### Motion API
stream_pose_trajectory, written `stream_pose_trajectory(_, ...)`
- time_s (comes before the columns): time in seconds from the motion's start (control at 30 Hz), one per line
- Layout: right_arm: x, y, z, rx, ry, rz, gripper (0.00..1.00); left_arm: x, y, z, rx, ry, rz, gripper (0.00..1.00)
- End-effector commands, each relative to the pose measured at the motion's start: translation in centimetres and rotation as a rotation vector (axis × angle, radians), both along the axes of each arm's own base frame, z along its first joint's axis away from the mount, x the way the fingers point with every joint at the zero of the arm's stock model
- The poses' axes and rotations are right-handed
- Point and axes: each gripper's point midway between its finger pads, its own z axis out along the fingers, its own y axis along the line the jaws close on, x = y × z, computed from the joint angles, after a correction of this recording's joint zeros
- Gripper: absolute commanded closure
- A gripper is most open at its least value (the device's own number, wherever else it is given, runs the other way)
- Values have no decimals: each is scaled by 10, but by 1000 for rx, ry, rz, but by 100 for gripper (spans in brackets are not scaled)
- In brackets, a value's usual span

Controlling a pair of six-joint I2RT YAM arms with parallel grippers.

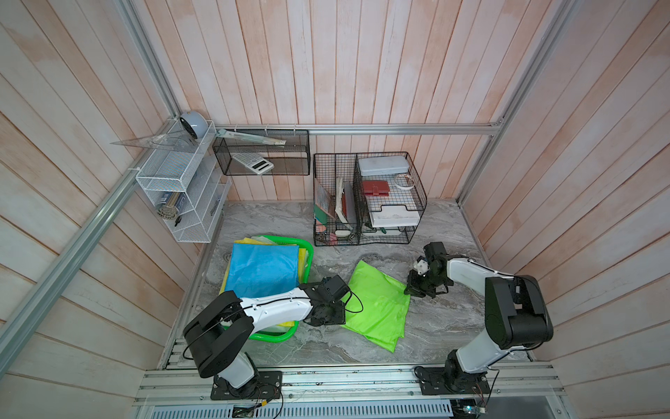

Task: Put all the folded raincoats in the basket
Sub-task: Pick up the raincoat from the center of the board.

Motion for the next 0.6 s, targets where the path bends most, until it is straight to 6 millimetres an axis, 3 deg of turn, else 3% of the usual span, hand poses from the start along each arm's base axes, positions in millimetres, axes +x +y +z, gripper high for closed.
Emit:
stream_pose_trajectory(0.0,-12,-7,-7,-31,42,1,100,3,-9,-8,-38,15,12,40)
stream_pose_trajectory(0.2,-11,-6,-9,-27,50,3,100,1,-11,-11,-52,24,9,58)
stream_pose_trajectory(0.4,-13,-6,-7,-24,45,1,100,3,-12,-7,-50,17,14,99)
stream_pose_trajectory(0.57,-12,-2,4,0,15,-4,100,11,-6,16,-24,-43,14,100)
